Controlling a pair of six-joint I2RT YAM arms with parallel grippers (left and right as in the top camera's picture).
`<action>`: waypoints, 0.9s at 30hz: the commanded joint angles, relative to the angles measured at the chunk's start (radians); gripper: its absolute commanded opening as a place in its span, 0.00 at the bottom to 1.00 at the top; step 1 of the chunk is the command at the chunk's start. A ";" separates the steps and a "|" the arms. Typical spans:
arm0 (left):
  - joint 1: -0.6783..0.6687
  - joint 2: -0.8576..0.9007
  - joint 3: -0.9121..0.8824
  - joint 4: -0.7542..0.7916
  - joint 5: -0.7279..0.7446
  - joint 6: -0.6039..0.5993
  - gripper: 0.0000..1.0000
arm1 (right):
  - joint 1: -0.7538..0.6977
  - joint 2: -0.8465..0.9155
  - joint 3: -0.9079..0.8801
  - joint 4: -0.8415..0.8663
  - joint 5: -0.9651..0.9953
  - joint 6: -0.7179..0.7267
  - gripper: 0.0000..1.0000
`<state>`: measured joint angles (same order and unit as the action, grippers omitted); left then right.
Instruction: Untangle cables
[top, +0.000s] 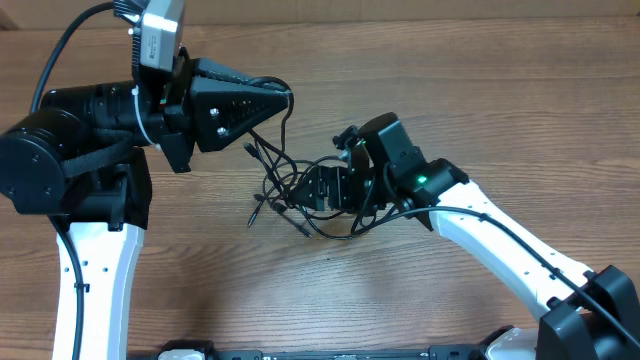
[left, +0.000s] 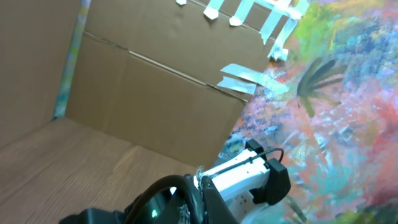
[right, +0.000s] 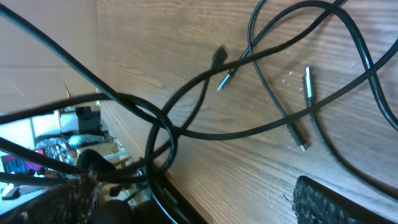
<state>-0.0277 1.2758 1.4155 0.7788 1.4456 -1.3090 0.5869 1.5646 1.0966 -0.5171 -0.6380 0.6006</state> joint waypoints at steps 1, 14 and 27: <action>-0.024 0.000 0.017 0.007 -0.064 -0.012 0.04 | 0.037 0.003 0.004 -0.008 0.068 0.026 1.00; -0.146 0.000 0.017 0.009 -0.196 -0.040 0.04 | 0.067 0.016 0.004 -0.003 0.086 0.031 1.00; -0.230 0.000 0.017 0.028 -0.256 -0.064 0.04 | 0.068 0.016 0.004 0.058 0.087 0.032 1.00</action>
<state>-0.2348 1.2758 1.4155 0.7921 1.2377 -1.3548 0.6487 1.5761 1.0966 -0.4747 -0.5610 0.6292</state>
